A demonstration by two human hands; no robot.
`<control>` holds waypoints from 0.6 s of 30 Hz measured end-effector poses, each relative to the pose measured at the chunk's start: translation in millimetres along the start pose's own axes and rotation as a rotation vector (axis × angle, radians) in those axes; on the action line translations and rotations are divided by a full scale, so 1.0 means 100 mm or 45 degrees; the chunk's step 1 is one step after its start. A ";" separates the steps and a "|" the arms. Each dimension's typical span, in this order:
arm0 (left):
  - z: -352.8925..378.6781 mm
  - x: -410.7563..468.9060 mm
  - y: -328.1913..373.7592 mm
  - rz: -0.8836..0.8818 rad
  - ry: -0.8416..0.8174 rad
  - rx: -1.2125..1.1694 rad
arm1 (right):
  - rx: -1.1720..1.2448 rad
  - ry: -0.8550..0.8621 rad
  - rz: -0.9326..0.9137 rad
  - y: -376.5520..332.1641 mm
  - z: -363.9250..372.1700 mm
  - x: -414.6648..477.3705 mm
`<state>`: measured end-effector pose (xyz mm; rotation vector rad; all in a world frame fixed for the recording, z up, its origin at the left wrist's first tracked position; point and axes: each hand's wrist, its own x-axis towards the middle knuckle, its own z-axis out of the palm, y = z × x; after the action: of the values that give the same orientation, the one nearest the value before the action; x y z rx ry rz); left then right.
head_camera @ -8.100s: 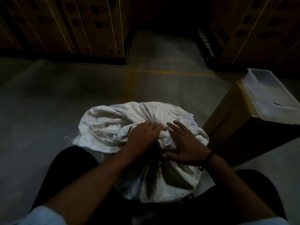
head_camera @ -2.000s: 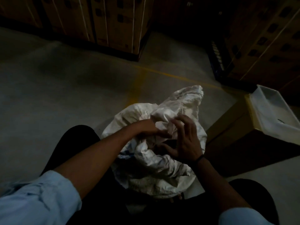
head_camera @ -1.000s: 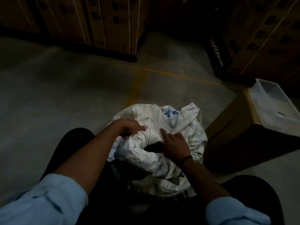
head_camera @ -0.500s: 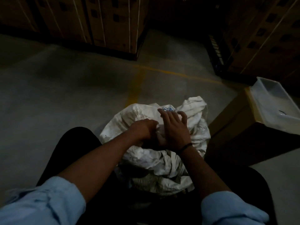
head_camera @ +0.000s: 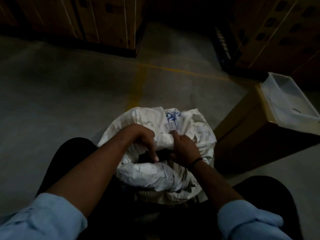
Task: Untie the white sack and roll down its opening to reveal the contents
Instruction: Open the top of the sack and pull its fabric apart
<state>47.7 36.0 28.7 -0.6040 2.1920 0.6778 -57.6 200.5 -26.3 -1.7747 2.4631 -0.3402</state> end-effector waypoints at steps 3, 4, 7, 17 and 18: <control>0.08 -0.08 0.18 -0.232 0.473 0.645 | 0.070 -0.226 0.220 0.05 -0.07 0.14; 0.14 -0.10 0.26 -0.193 0.712 0.749 | 0.125 -0.284 0.272 0.06 -0.09 0.23; 0.39 0.07 0.43 0.108 1.085 0.679 | 0.208 -0.487 0.275 -0.01 -0.18 0.48; 0.17 0.52 -0.14 0.057 0.488 -0.217 | -0.230 0.327 -0.051 0.01 0.03 0.18; 0.08 0.48 -0.20 0.041 0.425 -0.292 | -0.231 0.349 -0.075 0.01 0.06 0.14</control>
<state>35.1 16.2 -18.5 -0.8526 2.4526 0.9074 -61.8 186.4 -31.3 -1.9956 2.7087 -0.4008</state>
